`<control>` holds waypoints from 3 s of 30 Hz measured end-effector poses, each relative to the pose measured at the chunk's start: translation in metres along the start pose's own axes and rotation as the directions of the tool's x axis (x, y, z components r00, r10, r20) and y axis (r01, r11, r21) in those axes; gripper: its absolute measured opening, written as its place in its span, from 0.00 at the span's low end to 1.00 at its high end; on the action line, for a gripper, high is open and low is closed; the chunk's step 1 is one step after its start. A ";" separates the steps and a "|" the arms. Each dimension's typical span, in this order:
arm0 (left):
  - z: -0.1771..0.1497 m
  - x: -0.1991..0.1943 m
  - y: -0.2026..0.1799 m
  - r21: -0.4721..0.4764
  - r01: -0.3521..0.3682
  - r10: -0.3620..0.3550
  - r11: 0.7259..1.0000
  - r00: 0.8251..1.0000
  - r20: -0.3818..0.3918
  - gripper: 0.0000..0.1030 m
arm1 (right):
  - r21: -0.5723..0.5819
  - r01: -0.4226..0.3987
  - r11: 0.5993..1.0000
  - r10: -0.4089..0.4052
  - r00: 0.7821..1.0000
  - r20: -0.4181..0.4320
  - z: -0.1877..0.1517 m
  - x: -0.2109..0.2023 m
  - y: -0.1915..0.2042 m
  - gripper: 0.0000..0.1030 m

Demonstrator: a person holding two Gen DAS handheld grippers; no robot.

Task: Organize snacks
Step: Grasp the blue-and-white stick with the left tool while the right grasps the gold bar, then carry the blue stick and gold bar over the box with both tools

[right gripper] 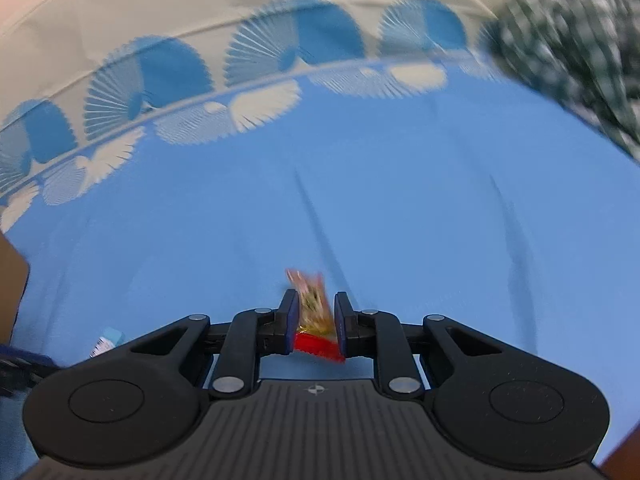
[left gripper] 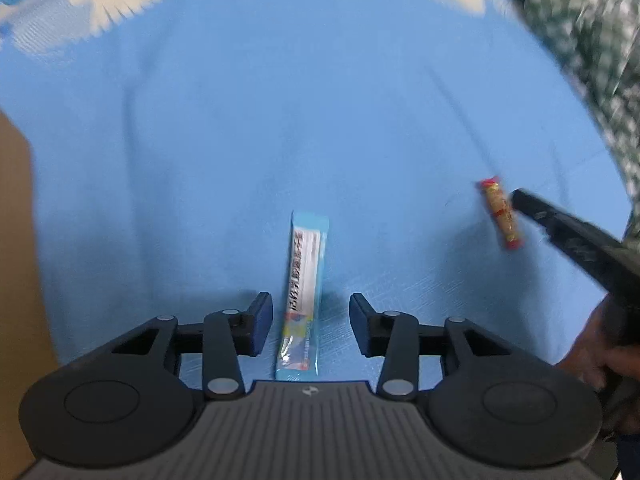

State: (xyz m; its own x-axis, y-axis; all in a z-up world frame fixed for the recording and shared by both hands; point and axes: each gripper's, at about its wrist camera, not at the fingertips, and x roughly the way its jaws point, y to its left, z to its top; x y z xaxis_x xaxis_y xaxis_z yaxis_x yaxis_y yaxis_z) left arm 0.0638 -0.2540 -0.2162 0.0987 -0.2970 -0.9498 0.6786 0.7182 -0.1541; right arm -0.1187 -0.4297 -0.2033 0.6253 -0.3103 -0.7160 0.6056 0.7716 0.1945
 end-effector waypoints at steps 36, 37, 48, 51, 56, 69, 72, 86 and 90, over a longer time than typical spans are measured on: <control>-0.098 -0.245 0.027 -0.141 -0.075 0.125 0.987 0.913 0.389 0.10 | -0.082 -0.251 0.964 0.258 0.963 0.079 0.007 -0.139 0.087 0.17; -0.109 -0.258 0.031 -0.154 -0.080 0.137 0.985 0.905 0.403 0.10 | -0.103 -0.286 0.953 0.295 0.952 0.081 0.001 -0.159 0.098 0.17; -0.256 -0.334 0.083 -0.307 -0.188 0.310 0.933 0.854 0.418 0.10 | -0.275 -0.502 0.820 0.511 0.858 -0.042 -0.090 -0.296 0.216 0.17; -0.290 -0.344 0.098 -0.348 -0.194 0.338 0.917 0.842 0.420 0.10 | -0.348 -0.503 0.791 0.517 0.854 -0.058 -0.107 -0.316 0.238 0.17; -0.330 -0.354 0.109 -0.382 -0.186 0.350 0.905 0.835 0.424 0.10 | -0.419 -0.482 0.770 0.506 0.860 -0.060 -0.123 -0.338 0.260 0.17; -0.349 -0.361 0.115 -0.381 -0.140 0.318 0.914 0.831 0.457 0.10 | -0.497 -0.451 0.742 0.495 0.867 -0.048 -0.137 -0.358 0.277 0.17; -0.350 -0.361 0.118 -0.383 -0.135 0.315 0.914 0.831 0.459 0.10 | -0.504 -0.450 0.738 0.493 0.868 -0.053 -0.137 -0.357 0.277 0.17; -0.343 -0.349 0.129 -0.396 -0.117 0.297 0.911 0.851 0.432 0.10 | -0.513 -0.452 0.730 0.475 0.875 -0.095 -0.137 -0.345 0.285 0.17; -0.340 -0.343 0.134 -0.399 -0.113 0.290 0.910 0.860 0.419 0.10 | -0.512 -0.453 0.730 0.464 0.878 -0.115 -0.136 -0.338 0.288 0.17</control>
State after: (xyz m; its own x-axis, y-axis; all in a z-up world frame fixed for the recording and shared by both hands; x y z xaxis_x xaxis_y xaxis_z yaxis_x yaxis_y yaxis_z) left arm -0.1264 0.1580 -0.0036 0.5870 -0.3107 -0.7475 0.3156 0.9382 -0.1421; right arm -0.2225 -0.0269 0.0032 0.7740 0.1492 -0.6154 -0.0930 0.9881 0.1226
